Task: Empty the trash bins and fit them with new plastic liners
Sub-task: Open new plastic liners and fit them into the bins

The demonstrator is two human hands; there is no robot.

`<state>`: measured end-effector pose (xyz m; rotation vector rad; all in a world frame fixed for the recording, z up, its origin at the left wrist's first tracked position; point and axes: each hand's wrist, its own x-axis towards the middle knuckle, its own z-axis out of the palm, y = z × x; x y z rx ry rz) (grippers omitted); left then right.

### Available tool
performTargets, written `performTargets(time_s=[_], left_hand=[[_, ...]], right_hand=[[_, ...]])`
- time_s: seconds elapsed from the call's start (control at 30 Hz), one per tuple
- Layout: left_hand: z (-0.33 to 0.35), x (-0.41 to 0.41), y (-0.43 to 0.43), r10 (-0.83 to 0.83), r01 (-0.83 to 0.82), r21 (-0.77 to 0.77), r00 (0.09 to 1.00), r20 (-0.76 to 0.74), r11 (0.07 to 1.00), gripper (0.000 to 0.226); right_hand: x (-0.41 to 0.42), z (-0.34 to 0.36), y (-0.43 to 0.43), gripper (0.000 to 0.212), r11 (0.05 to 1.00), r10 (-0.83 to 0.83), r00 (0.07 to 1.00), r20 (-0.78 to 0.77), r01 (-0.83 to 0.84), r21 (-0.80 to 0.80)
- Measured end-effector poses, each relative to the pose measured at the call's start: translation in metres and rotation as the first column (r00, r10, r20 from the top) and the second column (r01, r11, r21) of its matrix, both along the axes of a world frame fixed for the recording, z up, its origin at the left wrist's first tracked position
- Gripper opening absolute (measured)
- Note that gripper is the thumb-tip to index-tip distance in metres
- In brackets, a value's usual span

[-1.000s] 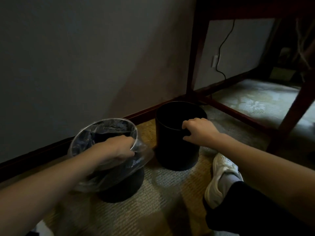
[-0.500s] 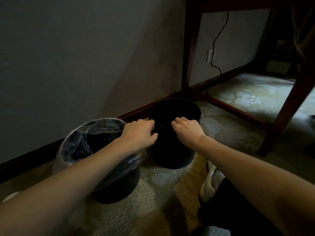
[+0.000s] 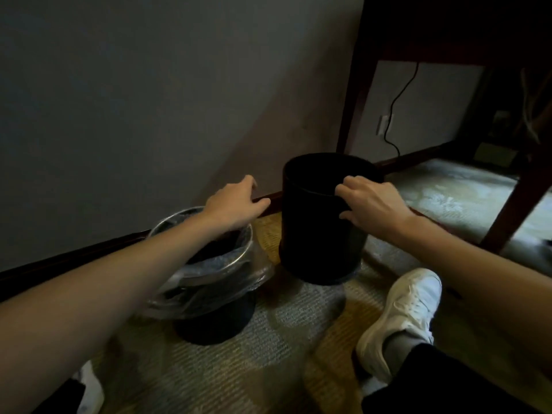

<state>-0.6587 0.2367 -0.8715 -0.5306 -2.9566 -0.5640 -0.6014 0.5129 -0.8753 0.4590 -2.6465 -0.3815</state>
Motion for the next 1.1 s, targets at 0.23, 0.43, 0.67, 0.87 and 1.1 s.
performTargets(time_s=[0.23,0.43,0.67,0.87,1.1], left_hand=[[0.045,0.023,-0.052,0.021,-0.098,0.393,0.98,0.196,0.914,0.051],[0.088,0.043,-0.101,-0.018,-0.107,0.522,0.973,0.229,0.846,0.079],[0.1,0.063,-0.136,-0.028,0.078,0.349,0.989,-0.148,0.934,0.136],[0.112,0.069,-0.165,0.133,-0.039,0.295,0.943,-0.305,0.955,0.102],[0.101,0.072,-0.181,0.149,-0.079,0.228,0.94,-0.307,0.97,0.088]], right_hand=[[0.044,0.103,-0.034,0.043,0.999,0.039,0.981,-0.191,-0.039,0.004],[0.057,0.14,-0.081,0.043,0.991,0.136,0.954,-0.267,-0.134,0.024],[0.05,0.144,-0.146,0.046,0.951,0.297,0.924,-0.241,-0.308,-0.009],[0.044,0.143,-0.181,0.045,0.917,0.382,0.902,-0.201,-0.398,-0.042],[0.041,0.136,-0.2,0.046,0.917,0.394,0.906,-0.154,-0.398,0.005]])
